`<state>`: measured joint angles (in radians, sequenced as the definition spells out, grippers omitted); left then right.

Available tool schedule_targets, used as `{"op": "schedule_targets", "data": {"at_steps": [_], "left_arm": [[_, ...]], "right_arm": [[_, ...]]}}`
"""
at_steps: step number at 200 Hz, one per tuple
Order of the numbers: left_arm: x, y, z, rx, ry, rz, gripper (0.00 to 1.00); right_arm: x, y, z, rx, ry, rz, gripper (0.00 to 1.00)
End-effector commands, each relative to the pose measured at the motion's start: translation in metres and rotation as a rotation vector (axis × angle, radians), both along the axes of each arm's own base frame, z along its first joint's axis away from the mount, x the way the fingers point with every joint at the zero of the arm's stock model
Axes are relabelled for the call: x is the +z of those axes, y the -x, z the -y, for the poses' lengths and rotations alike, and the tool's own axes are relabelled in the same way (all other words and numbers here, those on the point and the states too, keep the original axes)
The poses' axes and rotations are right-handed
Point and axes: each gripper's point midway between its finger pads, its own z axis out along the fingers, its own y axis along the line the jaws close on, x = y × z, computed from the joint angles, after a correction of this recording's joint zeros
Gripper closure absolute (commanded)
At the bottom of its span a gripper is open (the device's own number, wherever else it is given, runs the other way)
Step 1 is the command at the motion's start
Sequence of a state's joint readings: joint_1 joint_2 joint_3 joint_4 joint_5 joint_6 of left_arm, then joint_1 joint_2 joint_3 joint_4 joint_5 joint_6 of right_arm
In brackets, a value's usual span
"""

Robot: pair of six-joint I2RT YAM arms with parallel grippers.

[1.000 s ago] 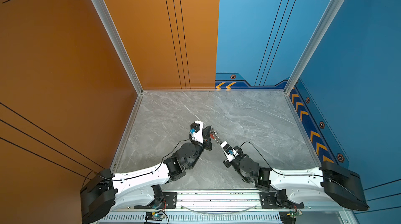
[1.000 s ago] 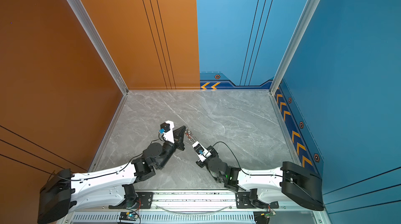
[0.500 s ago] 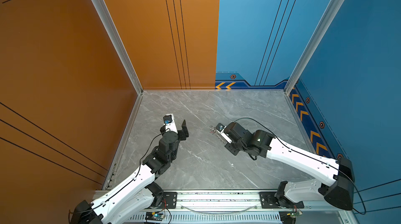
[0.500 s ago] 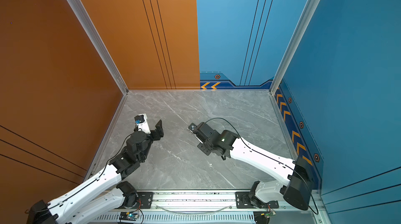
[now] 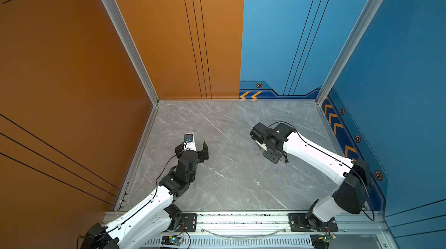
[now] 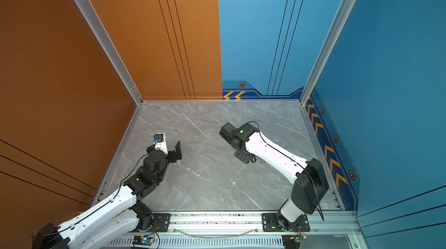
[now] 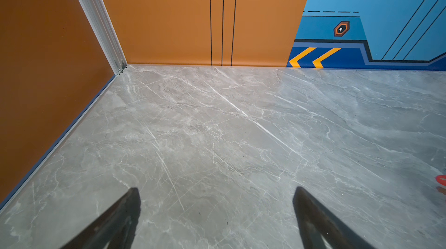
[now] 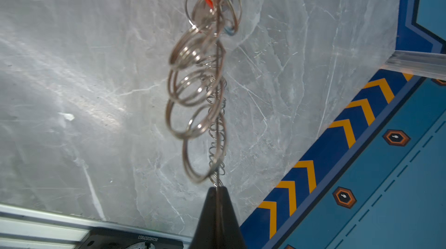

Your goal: Put the keys on the keyring

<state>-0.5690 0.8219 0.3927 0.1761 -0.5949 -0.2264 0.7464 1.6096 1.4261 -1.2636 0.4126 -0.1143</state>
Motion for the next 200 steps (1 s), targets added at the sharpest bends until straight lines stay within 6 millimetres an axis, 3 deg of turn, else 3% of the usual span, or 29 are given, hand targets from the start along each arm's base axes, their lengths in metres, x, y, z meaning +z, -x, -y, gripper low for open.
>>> {"op": "schedule_targets", "data": {"at_steps": [1,5,14,48,53,95,155,166,178,200], "left_arm": [[-0.003,-0.002,-0.004,0.012,-0.026,0.010,0.02],[-0.004,-0.003,-0.005,0.011,-0.031,0.008,0.02],[-0.007,-0.003,-0.006,0.013,-0.039,0.004,0.02],[-0.014,-0.001,-0.012,0.029,-0.053,-0.003,0.02],[-0.015,-0.001,-0.013,0.030,-0.053,-0.003,0.02],[-0.023,-0.003,-0.021,0.053,-0.045,-0.019,0.02],[-0.023,-0.003,-0.025,0.062,-0.027,-0.016,0.02],[-0.023,-0.003,-0.026,0.066,-0.026,-0.014,0.02],[-0.022,-0.002,-0.027,0.069,-0.025,-0.010,0.02],[-0.021,-0.003,-0.028,0.073,-0.021,-0.005,0.02]], "right_arm": [[-0.002,-0.025,0.024,-0.066,0.169,0.049,1.00],[-0.004,-0.032,0.034,-0.105,0.188,0.049,1.00],[-0.011,-0.039,0.038,-0.124,0.219,0.039,1.00],[-0.044,-0.035,0.024,-0.111,0.274,-0.039,1.00],[-0.047,-0.029,0.012,-0.080,0.275,-0.040,1.00],[-0.062,0.009,-0.032,0.003,0.268,-0.067,0.98],[-0.076,0.041,-0.070,0.112,0.277,-0.089,0.89],[-0.079,0.051,-0.076,0.132,0.264,-0.120,0.85],[-0.080,0.064,-0.081,0.155,0.240,-0.156,0.73],[-0.073,0.072,-0.082,0.168,0.205,-0.148,0.59]]}}
